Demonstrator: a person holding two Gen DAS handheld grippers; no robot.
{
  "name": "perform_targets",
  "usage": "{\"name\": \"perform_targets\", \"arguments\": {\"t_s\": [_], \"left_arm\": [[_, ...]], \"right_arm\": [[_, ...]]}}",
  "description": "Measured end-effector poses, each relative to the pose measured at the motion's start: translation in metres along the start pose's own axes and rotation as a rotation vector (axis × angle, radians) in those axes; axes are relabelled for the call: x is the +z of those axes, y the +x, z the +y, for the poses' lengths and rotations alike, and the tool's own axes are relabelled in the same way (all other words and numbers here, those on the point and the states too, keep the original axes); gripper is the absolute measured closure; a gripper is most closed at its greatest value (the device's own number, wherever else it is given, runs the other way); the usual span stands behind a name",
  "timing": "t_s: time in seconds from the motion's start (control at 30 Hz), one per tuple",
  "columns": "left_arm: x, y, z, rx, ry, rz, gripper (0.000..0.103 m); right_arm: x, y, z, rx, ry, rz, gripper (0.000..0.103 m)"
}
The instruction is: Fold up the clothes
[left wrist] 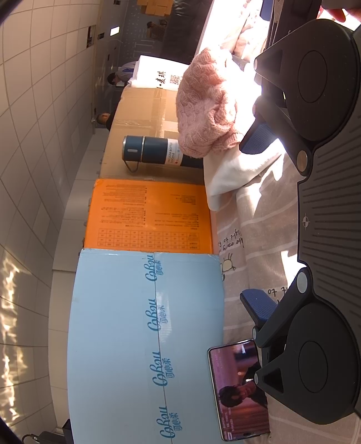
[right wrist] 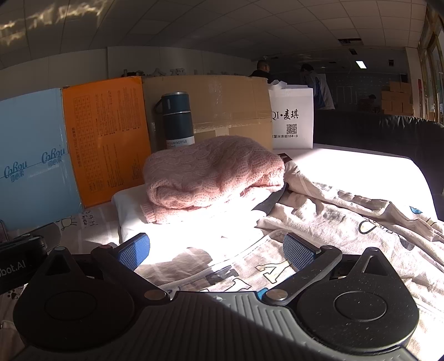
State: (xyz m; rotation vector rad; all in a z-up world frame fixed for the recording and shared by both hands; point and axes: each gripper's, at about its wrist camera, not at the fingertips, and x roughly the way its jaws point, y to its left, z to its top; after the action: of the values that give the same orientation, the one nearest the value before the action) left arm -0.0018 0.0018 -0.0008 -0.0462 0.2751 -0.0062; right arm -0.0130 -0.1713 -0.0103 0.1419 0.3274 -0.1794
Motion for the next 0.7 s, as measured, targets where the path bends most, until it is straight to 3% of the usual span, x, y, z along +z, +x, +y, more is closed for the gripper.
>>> {"name": "perform_targets", "arguments": {"t_s": [0.7], "left_arm": [[0.0002,0.0007,0.0016,-0.002,-0.002,0.002,0.000]], "right_arm": [[-0.0002,-0.0002,0.0002,0.001,-0.001,-0.001,0.000]]}}
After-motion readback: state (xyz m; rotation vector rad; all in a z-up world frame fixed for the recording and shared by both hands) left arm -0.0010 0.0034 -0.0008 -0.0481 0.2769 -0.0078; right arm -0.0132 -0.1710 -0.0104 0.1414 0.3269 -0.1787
